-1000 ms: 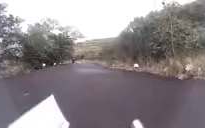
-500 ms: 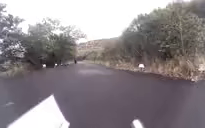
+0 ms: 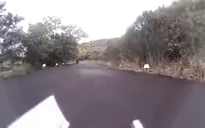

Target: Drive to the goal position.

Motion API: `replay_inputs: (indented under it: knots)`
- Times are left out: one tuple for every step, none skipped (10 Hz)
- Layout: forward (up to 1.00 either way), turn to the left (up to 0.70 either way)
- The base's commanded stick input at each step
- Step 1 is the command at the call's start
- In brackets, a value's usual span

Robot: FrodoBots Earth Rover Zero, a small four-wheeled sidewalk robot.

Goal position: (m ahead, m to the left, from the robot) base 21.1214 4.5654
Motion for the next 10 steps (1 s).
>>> replay_inputs:
  knots:
    - [1.00,0.00]
    - [1.00,0.00]
    - [1.00,0.00]
    - [1.00,0.00]
    - [1.00,0.00]
    - [1.00,0.00]
    - [1.00,0.00]
    - [1.00,0.00]
    - [1.00,0.00]
    - [1.00,0.00]
